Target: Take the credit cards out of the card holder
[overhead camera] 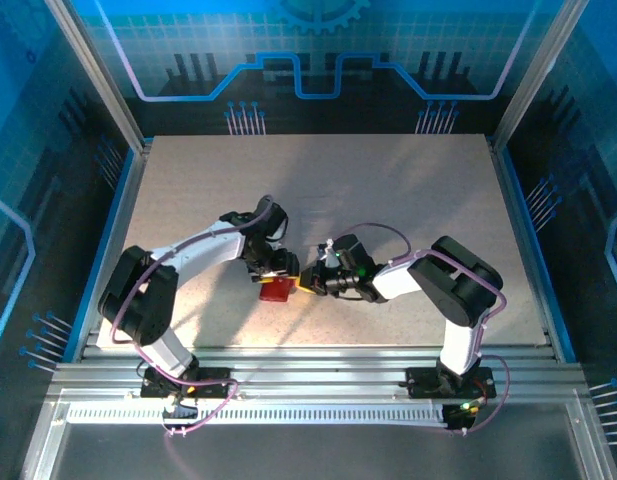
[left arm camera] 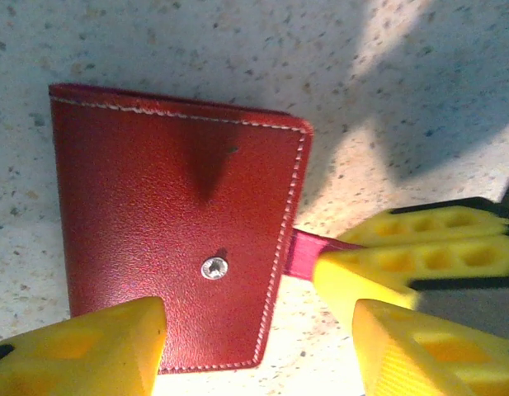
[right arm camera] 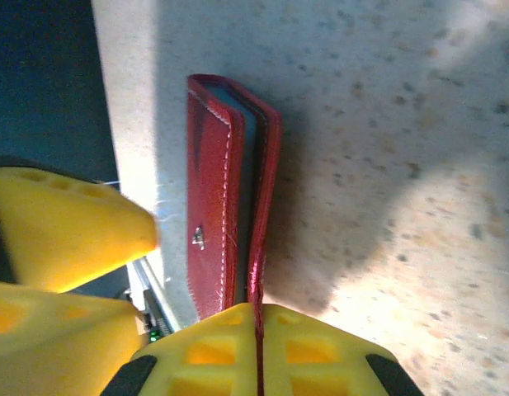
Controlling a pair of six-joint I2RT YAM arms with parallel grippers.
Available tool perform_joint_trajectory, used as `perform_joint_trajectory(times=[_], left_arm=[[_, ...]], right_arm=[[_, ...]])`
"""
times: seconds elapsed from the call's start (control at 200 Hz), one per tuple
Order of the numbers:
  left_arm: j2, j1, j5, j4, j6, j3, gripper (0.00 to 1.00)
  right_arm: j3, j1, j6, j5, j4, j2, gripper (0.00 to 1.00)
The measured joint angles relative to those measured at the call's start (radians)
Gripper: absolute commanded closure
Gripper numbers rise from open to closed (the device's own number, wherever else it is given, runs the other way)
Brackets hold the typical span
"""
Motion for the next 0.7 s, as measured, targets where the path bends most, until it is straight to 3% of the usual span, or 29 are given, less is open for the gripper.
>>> perform_joint_trajectory(times=[0.7], left_arm=[[0.037, 0.0, -0.07, -0.093, 0.084, 0.084, 0.41]], right_arm=[[0.031, 0.001, -0.015, -0.01, -0.032, -0.038, 1.0]])
